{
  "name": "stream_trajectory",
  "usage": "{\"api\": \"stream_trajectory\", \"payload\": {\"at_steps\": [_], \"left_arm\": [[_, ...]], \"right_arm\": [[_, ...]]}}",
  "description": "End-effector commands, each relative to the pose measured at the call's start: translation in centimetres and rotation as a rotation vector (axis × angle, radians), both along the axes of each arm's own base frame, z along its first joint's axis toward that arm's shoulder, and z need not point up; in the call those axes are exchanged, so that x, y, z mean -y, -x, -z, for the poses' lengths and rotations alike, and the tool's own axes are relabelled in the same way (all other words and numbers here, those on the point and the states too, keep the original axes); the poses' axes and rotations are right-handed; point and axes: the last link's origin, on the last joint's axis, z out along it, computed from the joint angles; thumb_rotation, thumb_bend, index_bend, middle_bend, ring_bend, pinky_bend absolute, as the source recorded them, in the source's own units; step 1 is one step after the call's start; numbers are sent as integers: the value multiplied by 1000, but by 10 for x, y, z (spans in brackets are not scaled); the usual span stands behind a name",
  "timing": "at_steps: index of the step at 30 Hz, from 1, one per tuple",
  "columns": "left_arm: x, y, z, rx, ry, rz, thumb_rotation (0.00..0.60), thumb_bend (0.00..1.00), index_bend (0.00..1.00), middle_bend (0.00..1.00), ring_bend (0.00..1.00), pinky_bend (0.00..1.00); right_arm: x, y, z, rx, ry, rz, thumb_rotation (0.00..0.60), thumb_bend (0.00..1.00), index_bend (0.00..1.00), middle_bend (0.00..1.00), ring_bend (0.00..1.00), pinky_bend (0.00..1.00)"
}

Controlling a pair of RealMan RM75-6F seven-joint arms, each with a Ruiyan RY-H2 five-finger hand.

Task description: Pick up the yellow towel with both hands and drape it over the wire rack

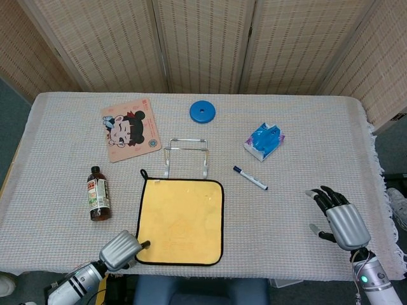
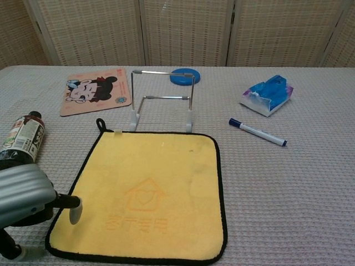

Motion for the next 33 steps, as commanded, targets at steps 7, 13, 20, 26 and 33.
{"api": "stream_trajectory", "payload": {"at_steps": [7, 13, 20, 26, 33], "left_arm": [[0, -7, 7, 32, 9, 2, 600, 206, 465, 1000, 807, 942], [-1, -11, 10, 67, 13, -4, 600, 206, 508, 1000, 815, 944], [-2, -14, 14, 107, 11, -24, 600, 277, 561, 1000, 823, 944], [-3, -16, 20, 127, 9, -27, 600, 354, 594, 1000, 838, 942], [-4, -10, 23, 78, -14, -14, 600, 401, 613, 1000, 859, 943]], "right_arm": [[-2, -18, 21, 11, -95, -95, 600, 212, 154, 222, 169, 237], [-2, -29, 34, 24, -152, -145, 600, 212, 154, 240, 170, 237], [-1, -52, 58, 34, -239, -258, 600, 247, 154, 261, 176, 237], [1, -76, 81, 41, -317, -355, 600, 303, 155, 312, 234, 240], [3, -94, 100, 30, -372, -419, 600, 313, 191, 384, 341, 306]]}}
